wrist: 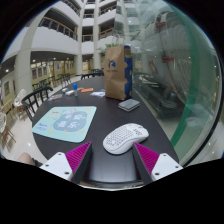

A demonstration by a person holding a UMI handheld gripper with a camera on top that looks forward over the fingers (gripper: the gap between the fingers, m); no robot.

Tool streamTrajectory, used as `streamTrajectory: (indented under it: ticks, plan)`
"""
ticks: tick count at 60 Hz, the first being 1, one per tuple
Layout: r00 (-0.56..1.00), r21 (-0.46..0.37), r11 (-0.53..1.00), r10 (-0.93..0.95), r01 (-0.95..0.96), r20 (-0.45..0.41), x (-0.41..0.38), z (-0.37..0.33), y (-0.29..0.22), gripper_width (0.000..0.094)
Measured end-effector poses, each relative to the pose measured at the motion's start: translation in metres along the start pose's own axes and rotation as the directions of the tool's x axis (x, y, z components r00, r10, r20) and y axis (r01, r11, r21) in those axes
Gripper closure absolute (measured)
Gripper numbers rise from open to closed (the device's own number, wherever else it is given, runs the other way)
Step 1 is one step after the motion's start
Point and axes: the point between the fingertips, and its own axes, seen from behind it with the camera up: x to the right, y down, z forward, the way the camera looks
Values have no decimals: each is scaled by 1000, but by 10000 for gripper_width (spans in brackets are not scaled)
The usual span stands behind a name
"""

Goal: Arrange mouse

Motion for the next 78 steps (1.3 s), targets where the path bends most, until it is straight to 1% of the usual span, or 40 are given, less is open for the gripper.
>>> streamTrajectory:
  ticks: [6, 7, 14, 16, 23, 26, 29, 30, 34, 37, 39, 41, 45, 48, 50, 52, 55, 58, 63, 68, 73, 76, 77, 78]
  plan:
    - [1000, -21, 1000, 12, -13, -20, 4, 31, -14, 93]
    - [1000, -27, 1000, 14, -15, -24, 10, 27, -15, 93]
    - [998, -84, 996, 23, -27, -51, 15, 63, -25, 93]
    - [998, -100, 995, 18, -25, -62, 18, 59, -31, 94]
    - [994, -148, 988, 19, -35, -108, 23, 84, -42, 111]
    - [993, -155, 987, 28, -46, -118, 26, 86, -45, 180]
    - [987, -159, 985, 44, -68, -152, 33, 95, -49, 419]
    - [986, -158, 983, 63, -88, -157, 34, 94, -48, 423]
    - [978, -155, 980, 92, -122, -186, 38, 94, -49, 503]
    - [975, -143, 982, 90, -121, -204, 37, 94, -50, 576]
    - [973, -144, 982, 89, -122, -215, 37, 91, -50, 600]
    - [969, -128, 983, 98, -129, -226, 35, 85, -55, 606]
    - [967, -28, 992, 115, -124, -226, 17, 68, -95, 612]
    - [974, 57, 994, 107, -98, -200, -12, 52, -134, 612]
    - [979, 97, 990, 114, -98, -169, -36, 45, -160, 612]
    - [985, 119, 988, 110, -94, -135, -64, 41, -174, 613]
    - [991, 125, 989, 96, -84, -89, -106, 41, -183, 614]
    - [995, 94, 992, 84, -78, -58, -140, 52, -179, 613]
    - [998, 15, 998, 65, -64, -13, -185, 76, -144, 613]
    - [999, -76, 996, 53, -54, -12, -203, 96, -103, 614]
    - [999, -143, 988, 49, -51, -20, -208, 109, -74, 604]
    - [997, -172, 983, 71, -72, -11, -213, 113, -62, 592]
    - [998, -187, 980, 65, -66, -10, -214, 113, -57, 571]
    - [999, -178, 983, 43, -44, -12, -213, 114, -58, 566]
